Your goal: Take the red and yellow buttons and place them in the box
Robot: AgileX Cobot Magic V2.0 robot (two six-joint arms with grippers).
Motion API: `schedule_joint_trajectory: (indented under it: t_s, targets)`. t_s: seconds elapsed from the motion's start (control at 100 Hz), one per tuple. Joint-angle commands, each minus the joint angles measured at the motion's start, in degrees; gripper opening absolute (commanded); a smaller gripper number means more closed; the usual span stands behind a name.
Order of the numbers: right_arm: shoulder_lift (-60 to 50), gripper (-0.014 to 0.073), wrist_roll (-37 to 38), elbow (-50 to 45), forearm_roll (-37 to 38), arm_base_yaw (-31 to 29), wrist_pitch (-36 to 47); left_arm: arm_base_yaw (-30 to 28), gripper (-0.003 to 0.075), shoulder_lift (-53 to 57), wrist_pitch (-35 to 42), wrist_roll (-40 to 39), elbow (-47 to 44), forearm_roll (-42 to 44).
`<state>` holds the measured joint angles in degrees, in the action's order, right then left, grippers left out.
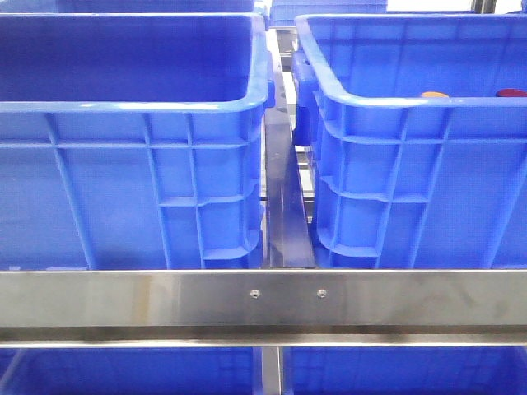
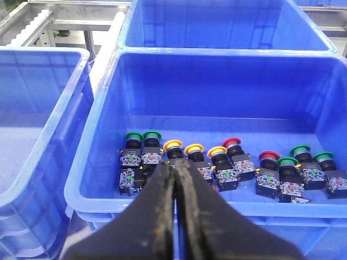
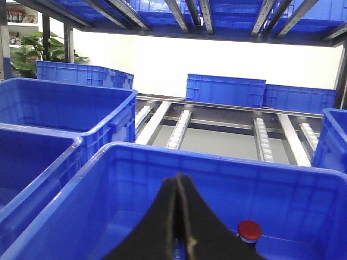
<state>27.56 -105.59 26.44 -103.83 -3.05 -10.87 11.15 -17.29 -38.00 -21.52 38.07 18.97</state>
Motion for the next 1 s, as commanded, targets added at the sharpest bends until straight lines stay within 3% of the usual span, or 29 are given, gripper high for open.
schedule_joint_trajectory:
  t_s: [0.0, 0.18, 0.41, 0.7, 0.99]
  targets:
    - [-0.01, -0.0116, -0.32, 1.42, -4.47, -0.13, -1.09, -0.17, -0.0019, -0.68, 3.87, -0.41, 1.51, 0.74]
    - [-0.01, -0.0116, -0.32, 1.42, -4.47, -0.13, -1.11, -0.17, -0.0019, -0.68, 5.87, -0.41, -0.29, 0.72]
    - [-0.01, -0.0116, -0.32, 1.42, -4.47, -0.13, -1.11, -0.28, -0.0019, -0.01, 17.86, -0.04, -9.04, -1.34]
    - [-0.01, -0.0116, -0.32, 1.42, -4.47, -0.13, -1.11, -4.44, -0.0019, 4.62, 29.47, 16.33, -19.75, -14.98]
    - [-0.01, -0.0116, -0.32, 1.42, -4.47, -0.13, -1.11, -7.72, -0.0019, 12.95, 33.49, 17.97, -29.34, -17.42]
